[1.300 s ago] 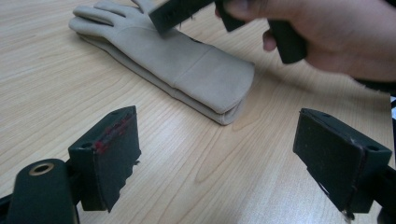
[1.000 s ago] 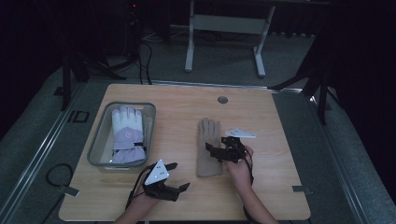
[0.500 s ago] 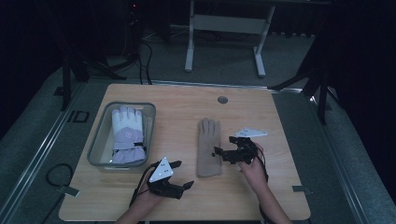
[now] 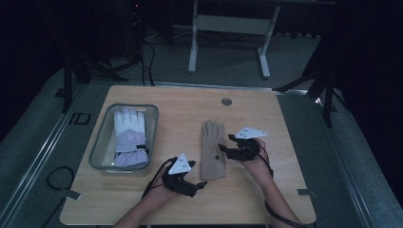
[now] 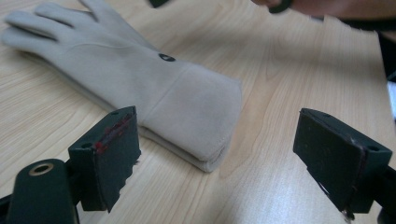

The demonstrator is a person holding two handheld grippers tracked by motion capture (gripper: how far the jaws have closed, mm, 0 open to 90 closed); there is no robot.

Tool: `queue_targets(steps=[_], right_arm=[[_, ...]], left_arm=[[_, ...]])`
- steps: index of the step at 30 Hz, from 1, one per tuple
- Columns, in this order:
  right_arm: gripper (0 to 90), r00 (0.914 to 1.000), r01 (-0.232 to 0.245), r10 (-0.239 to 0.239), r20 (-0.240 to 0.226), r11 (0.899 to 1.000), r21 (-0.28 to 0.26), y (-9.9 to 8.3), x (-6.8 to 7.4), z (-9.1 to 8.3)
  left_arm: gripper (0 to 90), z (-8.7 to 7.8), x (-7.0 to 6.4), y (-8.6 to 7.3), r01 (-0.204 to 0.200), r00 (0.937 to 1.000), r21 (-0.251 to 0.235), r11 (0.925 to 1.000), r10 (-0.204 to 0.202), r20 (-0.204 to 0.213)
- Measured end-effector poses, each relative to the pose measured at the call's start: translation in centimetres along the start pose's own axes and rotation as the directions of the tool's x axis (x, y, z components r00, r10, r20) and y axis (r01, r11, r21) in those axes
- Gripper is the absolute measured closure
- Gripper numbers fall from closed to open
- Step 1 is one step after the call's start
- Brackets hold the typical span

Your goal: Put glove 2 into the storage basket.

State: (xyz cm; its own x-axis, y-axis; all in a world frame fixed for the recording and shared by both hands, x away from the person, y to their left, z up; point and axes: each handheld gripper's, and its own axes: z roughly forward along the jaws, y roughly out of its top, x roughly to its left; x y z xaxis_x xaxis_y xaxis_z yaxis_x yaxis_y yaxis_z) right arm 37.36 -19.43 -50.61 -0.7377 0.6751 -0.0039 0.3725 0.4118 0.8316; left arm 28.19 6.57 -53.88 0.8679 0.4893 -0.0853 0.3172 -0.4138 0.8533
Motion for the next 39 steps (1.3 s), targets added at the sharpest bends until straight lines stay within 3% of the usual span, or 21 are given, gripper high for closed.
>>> queue_targets(steps=[2, 5, 7, 10, 13, 17, 22, 23, 24, 26, 27, 29, 33, 36, 39], right_arm=[[42.7, 0.9997, -0.025, 0.025, 0.000, 1.000, 0.011, 0.1, -0.5, 0.6], [42.6, 0.9995, -0.015, 0.014, 0.030, 1.000, 0.018, 0.2, -0.8, 1.6], [42.5, 0.9988, -0.037, 0.037, 0.031, 0.999, 0.017, 0.2, -1.4, 2.4], [38.8, 0.9975, -0.069, 0.069, 0.016, 0.997, 0.020, 0.2, -2.0, 3.4], [36.6, 0.9944, -0.105, 0.104, 0.019, 0.993, 0.052, 0.0, -2.5, 4.2], [36.5, 0.9861, -0.166, 0.166, 0.002, 0.983, 0.082, -0.6, -3.0, 5.2], [42.3, 0.9830, -0.178, 0.183, -0.021, 0.975, 0.129, -1.1, -3.1, 6.2], [42.3, 0.9830, -0.178, 0.183, -0.021, 0.975, 0.129, -1.1, -3.1, 6.2], [50.5, 0.9841, -0.166, 0.173, -0.039, 0.975, 0.147, -1.0, -3.0, 6.3], [50.5, 0.9841, -0.166, 0.173, -0.039, 0.975, 0.147, -1.0, -3.0, 6.3], [59.2, 0.9833, -0.164, 0.174, -0.053, 0.973, 0.165, -0.9, -2.9, 6.3], [68.1, 0.9840, -0.156, 0.169, -0.057, 0.972, 0.175, -0.9, -2.7, 6.2], [76.5, 0.9949, -0.096, 0.100, -0.014, 0.979, 0.181, -0.7, -1.7, 6.0], [77.5, 0.9965, -0.083, 0.082, 0.010, 0.983, 0.164, -0.8, -1.2, 5.9], [78.1, 0.9961, -0.089, 0.087, 0.017, 0.983, 0.158, -0.9, -1.2, 5.9]], left_arm=[[14.7, 0.5, 0.0, 0.2, 0.000, 0.9998, 0.014, 0.9999, -0.001, 0.019], [15.4, 1.2, 0.1, 0.5, -0.025, 0.9997, 0.034, 0.9991, 0.025, 0.004], [16.3, 1.5, 0.1, 0.8, -0.036, 0.9993, 0.039, 0.9986, 0.036, 0.005], [18.3, 2.0, 0.0, 1.3, -0.051, 0.9987, 0.048, 0.9975, 0.051, 0.001], [20.2, 2.8, 0.2, 1.7, -0.068, 0.9977, 0.087, 0.9938, 0.068, 0.004], [23.8, 3.6, 0.4, 1.7, -0.076, 0.9971, 0.140, 0.9873, 0.076, 0.006], [30.0, 4.2, 0.6, 1.4, -0.046, 0.9989, 0.167, 0.9849, 0.046, 0.008], [30.0, 4.2, 0.6, 1.4, -0.046, 0.9989, 0.167, 0.9849, 0.046, 0.008], [30.9, 4.4, 0.6, 1.4, -0.051, 0.9987, 0.176, 0.9830, 0.051, 0.004], [30.9, 4.6, 0.6, 1.4, -0.061, 0.9980, 0.193, 0.9793, 0.063, -0.001], [32.0, 4.6, 0.6, 1.4, -0.065, 0.9977, 0.202, 0.9773, 0.068, -0.008], [32.7, 4.7, 0.5, 1.4, -0.054, 0.9984, 0.202, 0.9780, 0.057, -0.009], [35.4, 4.8, 0.4, 1.4, -0.029, 0.9991, 0.209, 0.9775, 0.035, -0.024], [38.3, 4.9, 0.2, 1.4, -0.050, 0.9972, 0.217, 0.9750, 0.061, -0.043], [47.2, 5.0, -0.1, 1.4, -0.107, 0.9874, 0.240, 0.9650, 0.131, -0.089]])
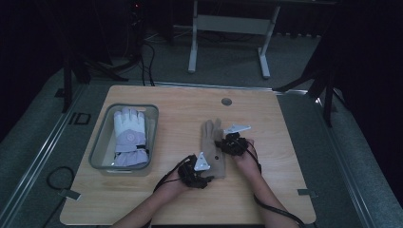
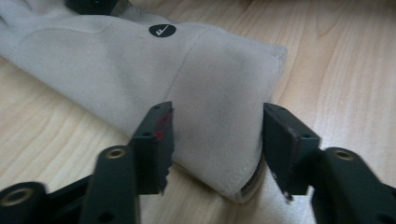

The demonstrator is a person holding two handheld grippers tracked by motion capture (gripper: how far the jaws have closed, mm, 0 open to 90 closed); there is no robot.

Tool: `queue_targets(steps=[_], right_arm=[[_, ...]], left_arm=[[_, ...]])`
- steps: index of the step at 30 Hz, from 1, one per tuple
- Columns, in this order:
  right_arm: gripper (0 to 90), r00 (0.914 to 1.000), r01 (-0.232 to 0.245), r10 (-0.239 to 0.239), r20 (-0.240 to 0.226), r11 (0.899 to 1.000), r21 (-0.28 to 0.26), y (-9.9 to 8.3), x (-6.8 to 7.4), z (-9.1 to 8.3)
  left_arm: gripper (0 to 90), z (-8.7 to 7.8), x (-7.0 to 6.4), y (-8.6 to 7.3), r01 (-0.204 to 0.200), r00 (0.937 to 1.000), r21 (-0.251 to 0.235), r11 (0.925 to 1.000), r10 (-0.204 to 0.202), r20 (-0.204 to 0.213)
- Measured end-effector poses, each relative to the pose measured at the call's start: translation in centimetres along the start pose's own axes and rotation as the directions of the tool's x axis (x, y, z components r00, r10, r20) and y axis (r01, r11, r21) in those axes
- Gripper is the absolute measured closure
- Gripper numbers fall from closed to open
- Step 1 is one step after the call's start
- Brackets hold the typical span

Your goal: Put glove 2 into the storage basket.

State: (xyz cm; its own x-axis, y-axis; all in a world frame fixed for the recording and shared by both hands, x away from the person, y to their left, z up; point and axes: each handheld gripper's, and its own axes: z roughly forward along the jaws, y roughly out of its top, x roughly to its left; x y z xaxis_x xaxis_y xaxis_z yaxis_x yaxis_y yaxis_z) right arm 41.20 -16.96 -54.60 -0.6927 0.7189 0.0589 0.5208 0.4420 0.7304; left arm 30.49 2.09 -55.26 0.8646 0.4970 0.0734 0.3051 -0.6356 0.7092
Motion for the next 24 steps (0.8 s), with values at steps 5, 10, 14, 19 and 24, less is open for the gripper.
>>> queue_targets(steps=[5, 10, 14, 19, 24], right_arm=[[80.8, 0.9999, -0.015, 0.015, 0.000, 1.000, -0.009, 0.0, 0.1, -0.2], [82.5, 0.9996, -0.027, 0.027, -0.005, 0.999, -0.019, 0.2, 0.1, -0.5], [83.0, 0.9999, -0.017, 0.017, 0.000, 0.999, -0.037, 0.9, 0.4, -1.0], [83.4, 0.9995, -0.027, 0.026, -0.017, 0.997, -0.067, 1.9, 0.6, -2.0], [83.5, 0.9997, -0.020, 0.019, -0.017, 0.997, -0.079, 2.8, 1.0, -2.6]], left_arm=[[71.9, -0.1, -0.2, 0.0, -0.035, 0.9985, -0.006, 0.9994, 0.034, -0.042], [81.9, -0.5, 0.0, 0.1, -0.018, 0.9991, -0.019, 0.9997, 0.018, -0.039], [83.4, -1.2, 0.0, 0.3, -0.017, 0.9990, -0.034, 0.9993, 0.016, -0.042], [83.9, -2.5, 0.0, 0.9, -0.034, 0.9982, -0.046, 0.9984, 0.032, -0.051], [84.2, -3.6, 0.0, 1.5, -0.055, 0.9966, -0.043, 0.9976, 0.052, -0.064]])
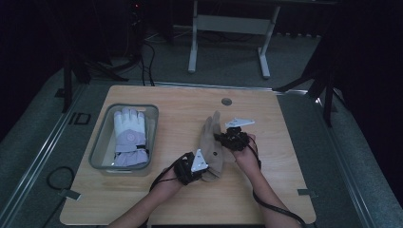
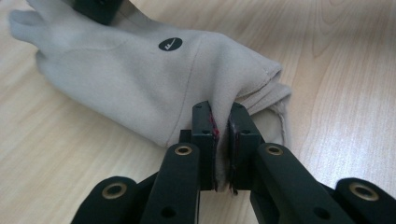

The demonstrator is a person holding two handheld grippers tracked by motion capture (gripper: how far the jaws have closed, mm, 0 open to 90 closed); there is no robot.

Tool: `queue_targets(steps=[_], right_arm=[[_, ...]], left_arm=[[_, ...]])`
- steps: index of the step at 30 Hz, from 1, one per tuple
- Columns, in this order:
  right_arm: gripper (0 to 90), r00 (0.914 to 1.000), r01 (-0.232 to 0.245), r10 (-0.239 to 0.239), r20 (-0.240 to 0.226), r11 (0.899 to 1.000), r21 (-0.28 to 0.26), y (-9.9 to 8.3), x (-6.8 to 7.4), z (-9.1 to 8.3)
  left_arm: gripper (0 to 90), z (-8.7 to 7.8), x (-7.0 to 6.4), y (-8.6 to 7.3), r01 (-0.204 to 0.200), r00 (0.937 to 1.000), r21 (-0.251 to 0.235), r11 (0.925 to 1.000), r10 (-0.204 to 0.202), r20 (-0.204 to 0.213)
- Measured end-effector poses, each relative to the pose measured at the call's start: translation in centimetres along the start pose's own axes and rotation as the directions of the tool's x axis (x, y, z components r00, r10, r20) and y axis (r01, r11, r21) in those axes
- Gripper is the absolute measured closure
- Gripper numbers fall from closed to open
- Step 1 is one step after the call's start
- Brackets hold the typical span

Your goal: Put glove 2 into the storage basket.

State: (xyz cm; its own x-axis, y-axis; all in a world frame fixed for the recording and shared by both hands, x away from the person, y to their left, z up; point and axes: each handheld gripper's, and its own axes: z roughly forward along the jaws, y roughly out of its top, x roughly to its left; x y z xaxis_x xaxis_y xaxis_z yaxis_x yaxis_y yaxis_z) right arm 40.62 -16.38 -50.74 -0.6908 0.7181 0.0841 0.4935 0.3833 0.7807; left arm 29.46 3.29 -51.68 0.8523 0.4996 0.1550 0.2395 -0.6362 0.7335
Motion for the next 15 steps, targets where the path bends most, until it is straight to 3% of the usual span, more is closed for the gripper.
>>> queue_targets(steps=[8, 15], right_arm=[[83.6, 0.9998, 0.002, -0.003, -0.022, 0.999, -0.032, 1.5, 0.8, -0.6], [83.6, 0.9996, 0.010, -0.012, -0.027, 0.998, -0.055, 2.7, 1.6, -1.1]], left_arm=[[84.2, -2.2, 0.4, 0.8, -0.033, 0.9990, 0.003, 0.9994, 0.033, -0.030], [84.3, -3.0, 0.6, 0.8, -0.035, 0.9985, 0.002, 0.9994, 0.035, -0.042]])
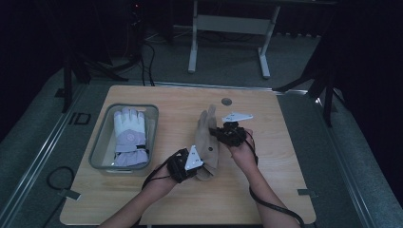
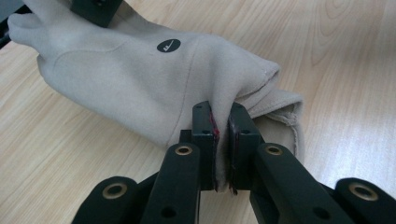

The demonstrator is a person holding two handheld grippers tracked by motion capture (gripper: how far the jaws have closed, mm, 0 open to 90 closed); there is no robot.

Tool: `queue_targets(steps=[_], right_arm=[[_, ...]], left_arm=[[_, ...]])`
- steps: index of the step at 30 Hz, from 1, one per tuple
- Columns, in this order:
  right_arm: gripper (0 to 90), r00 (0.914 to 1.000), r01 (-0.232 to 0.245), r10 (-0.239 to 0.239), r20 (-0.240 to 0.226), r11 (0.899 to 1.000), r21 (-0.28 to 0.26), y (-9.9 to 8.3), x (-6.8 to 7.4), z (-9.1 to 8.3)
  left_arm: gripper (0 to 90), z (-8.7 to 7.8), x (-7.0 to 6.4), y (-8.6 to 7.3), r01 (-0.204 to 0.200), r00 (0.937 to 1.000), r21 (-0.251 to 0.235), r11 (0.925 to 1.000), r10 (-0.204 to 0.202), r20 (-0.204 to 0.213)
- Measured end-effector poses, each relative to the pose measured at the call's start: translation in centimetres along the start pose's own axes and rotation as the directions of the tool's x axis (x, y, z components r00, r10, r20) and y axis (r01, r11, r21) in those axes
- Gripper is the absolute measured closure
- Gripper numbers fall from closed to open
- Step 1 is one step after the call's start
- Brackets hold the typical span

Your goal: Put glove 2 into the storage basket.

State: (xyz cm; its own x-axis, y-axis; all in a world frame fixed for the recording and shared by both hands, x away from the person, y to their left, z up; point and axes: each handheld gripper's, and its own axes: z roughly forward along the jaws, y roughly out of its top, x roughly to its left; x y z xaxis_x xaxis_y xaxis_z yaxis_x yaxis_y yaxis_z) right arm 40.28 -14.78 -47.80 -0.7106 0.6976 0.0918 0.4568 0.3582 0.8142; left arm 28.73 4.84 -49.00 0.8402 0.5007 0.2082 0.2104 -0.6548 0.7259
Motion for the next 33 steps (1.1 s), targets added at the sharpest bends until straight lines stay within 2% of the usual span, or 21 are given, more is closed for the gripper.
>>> queue_targets(steps=[4, 5, 7, 9, 11, 13, 14, 16, 17, 18, 20, 24, 26, 28, 31, 33], right_arm=[[83.7, 0.9999, -0.010, 0.010, 0.003, 1.000, 0.017, -0.6, 0.1, 0.5], [83.7, 0.9999, -0.012, 0.011, 0.010, 1.000, 0.015, -0.9, 0.1, 0.6], [83.7, 0.9994, -0.035, 0.035, 0.001, 0.999, 0.018, -1.4, -0.1, 0.8], [83.6, 0.9991, -0.042, 0.042, 0.001, 0.999, 0.033, -1.9, -0.1, 1.0], [83.6, 0.9992, -0.040, 0.040, 0.003, 0.999, 0.037, -2.3, -0.1, 1.2], [83.5, 0.9982, -0.060, 0.060, -0.003, 0.997, 0.042, -2.8, -0.1, 1.3], [83.4, 0.9980, -0.062, 0.063, -0.001, 0.997, 0.054, -3.1, -0.1, 1.5], [83.1, 0.9960, -0.088, 0.089, -0.006, 0.993, 0.074, -3.8, -0.2, 1.9], [83.1, 0.9960, -0.088, 0.089, -0.006, 0.993, 0.074, -3.8, -0.2, 1.9], [82.3, 0.9961, -0.088, 0.087, 0.007, 0.991, 0.100, -4.4, -0.2, 2.3], [76.9, 0.9957, -0.091, 0.088, 0.028, 0.987, 0.133, -5.1, -0.2, 2.9], [53.9, 0.9908, -0.125, 0.117, 0.067, 0.984, 0.126, -5.4, -0.6, 2.8], [49.6, 0.9882, -0.142, 0.132, 0.077, 0.981, 0.132, -5.6, -1.0, 2.7], [45.2, 0.9838, -0.174, 0.165, 0.070, 0.973, 0.151, -5.9, -1.3, 2.9], [45.8, 0.9765, -0.215, 0.213, 0.031, 0.961, 0.176, -6.2, -1.8, 3.1], [57.0, 0.9742, -0.221, 0.226, -0.004, 0.958, 0.183, -6.3, -1.9, 3.1]], left_arm=[[84.2, 0.3, 0.0, -0.5, 0.014, 0.9999, 0.011, 0.9998, -0.014, 0.005], [84.2, 0.4, 0.1, -0.6, 0.017, 0.9997, 0.019, 0.9997, -0.018, 0.017], [84.2, 0.6, -0.1, -0.9, 0.025, 0.9996, 0.012, 0.9996, -0.025, 0.012], [84.2, 0.8, -0.2, -1.1, 0.017, 0.9997, 0.023, 0.9996, -0.017, 0.019], [84.1, 1.0, -0.3, -1.3, 0.030, 0.9989, 0.025, 0.9992, -0.031, 0.034], [84.0, 1.2, -0.4, -1.7, 0.046, 0.9979, 0.031, 0.9985, -0.048, 0.043], [84.0, 1.4, -0.5, -1.9, 0.059, 0.9964, 0.036, 0.9976, -0.061, 0.060], [83.9, 1.8, -0.7, -2.3, 0.062, 0.9957, 0.048, 0.9969, -0.065, 0.065], [83.8, 1.8, -0.7, -2.3, 0.062, 0.9957, 0.048, 0.9969, -0.065, 0.065], [83.8, 2.1, -0.8, -2.6, 0.065, 0.9952, 0.058, 0.9962, -0.069, 0.069], [83.7, 2.4, -0.9, -2.8, 0.067, 0.9948, 0.068, 0.9955, -0.071, 0.072], [83.7, 2.5, -1.0, -3.0, 0.073, 0.9936, 0.073, 0.9947, -0.079, 0.081], [83.6, 2.6, -1.1, -3.0, 0.070, 0.9938, 0.072, 0.9949, -0.076, 0.082], [83.7, 2.7, -1.1, -3.1, 0.072, 0.9935, 0.075, 0.9946, -0.078, 0.083], [83.6, 2.8, -1.0, -3.2, 0.075, 0.9929, 0.079, 0.9940, -0.081, 0.087], [83.6, 2.8, -1.0, -3.3, 0.078, 0.9926, 0.080, 0.9938, -0.085, 0.088]])
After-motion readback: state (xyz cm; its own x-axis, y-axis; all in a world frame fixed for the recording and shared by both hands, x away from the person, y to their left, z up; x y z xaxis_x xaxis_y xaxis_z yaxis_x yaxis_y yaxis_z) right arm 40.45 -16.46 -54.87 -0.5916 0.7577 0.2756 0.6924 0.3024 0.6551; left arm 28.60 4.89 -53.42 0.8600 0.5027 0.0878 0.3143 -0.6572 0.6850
